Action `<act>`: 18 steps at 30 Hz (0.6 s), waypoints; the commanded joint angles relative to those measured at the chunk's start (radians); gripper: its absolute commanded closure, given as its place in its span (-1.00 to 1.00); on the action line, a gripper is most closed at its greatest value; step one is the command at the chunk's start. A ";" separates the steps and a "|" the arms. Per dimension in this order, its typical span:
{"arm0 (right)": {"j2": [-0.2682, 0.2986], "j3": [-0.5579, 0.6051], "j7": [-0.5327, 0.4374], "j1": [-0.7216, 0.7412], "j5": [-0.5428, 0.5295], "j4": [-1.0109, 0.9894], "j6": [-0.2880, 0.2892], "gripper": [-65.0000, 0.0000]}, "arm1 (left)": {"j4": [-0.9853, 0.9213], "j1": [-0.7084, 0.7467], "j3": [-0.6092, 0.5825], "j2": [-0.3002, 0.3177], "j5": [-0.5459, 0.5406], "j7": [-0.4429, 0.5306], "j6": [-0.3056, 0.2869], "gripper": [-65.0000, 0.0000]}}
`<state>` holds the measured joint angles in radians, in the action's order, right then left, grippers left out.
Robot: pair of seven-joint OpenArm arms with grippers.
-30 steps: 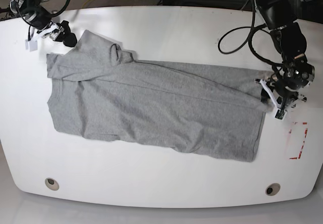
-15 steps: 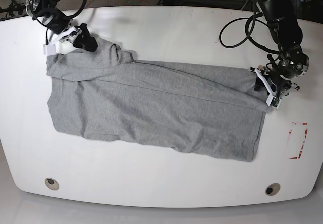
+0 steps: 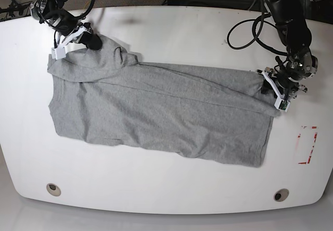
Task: Fold the T-shirt properly
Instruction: 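Grasp the shirt edge with both grippers and fold it over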
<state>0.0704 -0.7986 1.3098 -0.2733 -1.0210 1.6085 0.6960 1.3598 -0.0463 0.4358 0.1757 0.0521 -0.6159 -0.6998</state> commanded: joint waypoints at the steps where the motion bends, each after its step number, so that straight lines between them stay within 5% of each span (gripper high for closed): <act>1: 0.024 -0.003 -0.016 0.003 -0.032 0.059 0.002 1.00 | 0.011 -0.005 0.001 0.011 0.004 -0.008 0.002 0.19; 11: 0.091 0.003 0.001 0.032 -0.103 0.145 0.002 1.00 | 0.073 0.038 0.002 0.009 0.005 -0.011 0.002 0.19; 18: 0.162 0.052 0.004 0.161 -0.040 0.069 0.002 1.00 | 0.079 0.041 0.001 0.009 0.009 -0.011 0.002 0.19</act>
<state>0.1871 -0.7574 1.3300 -0.1371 -1.0592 1.6970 0.6968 1.4197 0.0029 0.4351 0.1734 0.0525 -0.6235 -0.6971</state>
